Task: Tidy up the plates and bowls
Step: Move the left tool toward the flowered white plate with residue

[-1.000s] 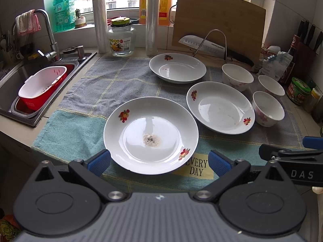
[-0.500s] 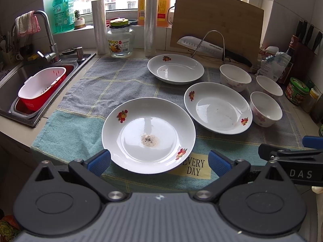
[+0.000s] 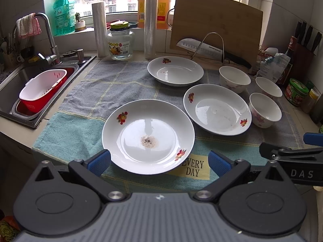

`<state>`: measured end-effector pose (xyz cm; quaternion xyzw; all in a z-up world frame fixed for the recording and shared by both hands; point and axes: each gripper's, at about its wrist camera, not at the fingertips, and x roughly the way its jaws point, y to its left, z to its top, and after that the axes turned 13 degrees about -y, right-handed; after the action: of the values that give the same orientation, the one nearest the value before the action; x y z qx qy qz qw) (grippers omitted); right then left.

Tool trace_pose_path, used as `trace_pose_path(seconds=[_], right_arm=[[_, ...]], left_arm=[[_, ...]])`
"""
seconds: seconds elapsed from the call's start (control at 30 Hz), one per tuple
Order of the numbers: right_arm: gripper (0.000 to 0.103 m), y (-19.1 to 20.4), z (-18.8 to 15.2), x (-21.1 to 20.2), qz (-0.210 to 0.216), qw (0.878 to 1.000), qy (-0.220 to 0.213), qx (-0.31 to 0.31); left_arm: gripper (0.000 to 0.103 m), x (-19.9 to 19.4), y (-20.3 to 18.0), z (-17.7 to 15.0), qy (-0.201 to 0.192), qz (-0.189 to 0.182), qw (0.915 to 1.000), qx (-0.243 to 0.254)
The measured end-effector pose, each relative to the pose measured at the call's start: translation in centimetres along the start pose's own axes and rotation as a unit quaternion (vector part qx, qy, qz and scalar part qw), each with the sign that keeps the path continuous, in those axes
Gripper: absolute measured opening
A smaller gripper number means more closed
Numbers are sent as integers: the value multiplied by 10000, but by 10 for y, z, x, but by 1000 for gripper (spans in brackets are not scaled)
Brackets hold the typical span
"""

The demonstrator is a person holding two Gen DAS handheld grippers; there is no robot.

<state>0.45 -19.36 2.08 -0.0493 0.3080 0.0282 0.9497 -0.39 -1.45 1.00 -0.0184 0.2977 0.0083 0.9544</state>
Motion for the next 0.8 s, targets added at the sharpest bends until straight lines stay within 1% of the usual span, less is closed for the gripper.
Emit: trace_pose_path(seconds=[0.37,0.53,0.63,0.8], right_arm=[[103,-1,-1,1,389,9988,-276,-112],[103,-2,-4,6,654,9968,-422,-173],[103,-2,-8,11,827,9954,-429,-227],[103,3,-14,18,1126,9920,-461,-340]], left_arm=[[102,0,4,-3,-173,-39,9998,-1],[102,-1,8,-6,-297,-192,9994,-64],[102,-2,11,-7,-354,-165,9992,-58],[102,0,23,-6,-377,-57,9991,-210]])
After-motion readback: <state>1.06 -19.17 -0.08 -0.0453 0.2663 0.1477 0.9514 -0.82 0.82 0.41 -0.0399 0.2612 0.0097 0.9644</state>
